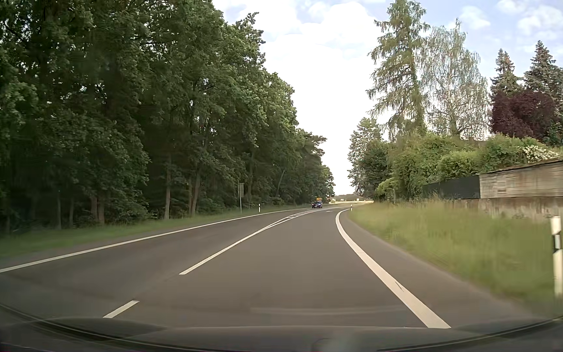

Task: Follow the waypoints while adhering to traffic rules and regulations

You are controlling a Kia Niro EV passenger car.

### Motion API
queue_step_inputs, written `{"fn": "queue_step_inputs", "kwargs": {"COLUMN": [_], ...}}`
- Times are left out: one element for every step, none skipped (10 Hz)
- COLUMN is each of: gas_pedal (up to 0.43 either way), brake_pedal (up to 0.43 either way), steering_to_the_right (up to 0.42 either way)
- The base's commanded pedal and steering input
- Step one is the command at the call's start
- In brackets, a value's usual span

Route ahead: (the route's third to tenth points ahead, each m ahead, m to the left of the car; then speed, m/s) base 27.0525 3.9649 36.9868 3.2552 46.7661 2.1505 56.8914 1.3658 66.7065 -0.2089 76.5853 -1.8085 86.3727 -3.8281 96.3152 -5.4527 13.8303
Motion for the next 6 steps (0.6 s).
{"fn": "queue_step_inputs", "kwargs": {"gas_pedal": [0.110,0.118,0.138,0.157,0.169,0.169], "brake_pedal": [0.030,0.030,0.030,0.030,0.024,0.030], "steering_to_the_right": [0.012,0.012,0.012,0.012,0.012,0.012]}}
